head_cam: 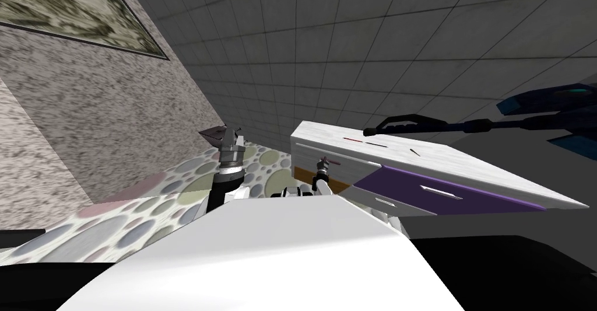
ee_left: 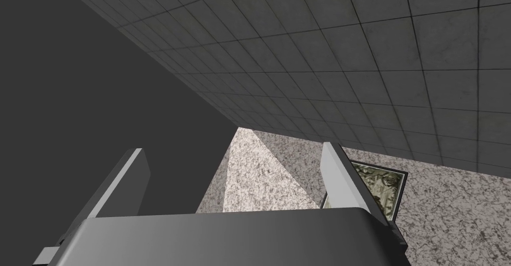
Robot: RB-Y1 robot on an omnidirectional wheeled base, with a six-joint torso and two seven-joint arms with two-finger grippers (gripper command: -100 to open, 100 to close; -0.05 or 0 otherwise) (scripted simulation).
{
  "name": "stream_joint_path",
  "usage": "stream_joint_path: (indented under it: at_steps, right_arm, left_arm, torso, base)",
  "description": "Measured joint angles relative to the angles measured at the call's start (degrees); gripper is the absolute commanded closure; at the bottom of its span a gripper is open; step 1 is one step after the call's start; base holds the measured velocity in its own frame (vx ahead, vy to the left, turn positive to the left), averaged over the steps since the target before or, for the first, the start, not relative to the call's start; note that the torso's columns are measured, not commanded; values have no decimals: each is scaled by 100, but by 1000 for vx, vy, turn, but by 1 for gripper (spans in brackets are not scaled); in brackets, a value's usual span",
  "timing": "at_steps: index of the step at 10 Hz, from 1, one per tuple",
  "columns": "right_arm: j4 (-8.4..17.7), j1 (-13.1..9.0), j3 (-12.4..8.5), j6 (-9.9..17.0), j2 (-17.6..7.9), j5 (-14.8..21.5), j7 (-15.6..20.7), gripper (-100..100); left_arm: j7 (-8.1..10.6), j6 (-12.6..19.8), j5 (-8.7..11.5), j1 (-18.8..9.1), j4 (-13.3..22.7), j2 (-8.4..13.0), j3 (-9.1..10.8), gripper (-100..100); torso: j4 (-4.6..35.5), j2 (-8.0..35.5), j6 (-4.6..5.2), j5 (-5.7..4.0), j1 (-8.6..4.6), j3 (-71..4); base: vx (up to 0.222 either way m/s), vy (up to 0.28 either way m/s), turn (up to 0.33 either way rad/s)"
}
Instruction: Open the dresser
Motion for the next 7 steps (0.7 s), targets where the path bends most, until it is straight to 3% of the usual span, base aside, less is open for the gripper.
stream_joint_path:
  at_steps: [3, 7]
  right_arm:
    - [-129, 53, 43, -43, 59, 9, 105, 100]
    - [-191, 155, 104, -60, 102, 43, 156, 100]
  left_arm:
    - [0, 1, 0, -3, 1, -1, -1, 0]
    - [0, 0, 0, -2, 0, -1, -1, 0]
  torso:
    - [11, 47, 12, 0, 1, 28]
    - [5, 13, -4, 2, 14, 8]
  base:
    - [-181, 62, -38]
    - [-126, 51, -22]
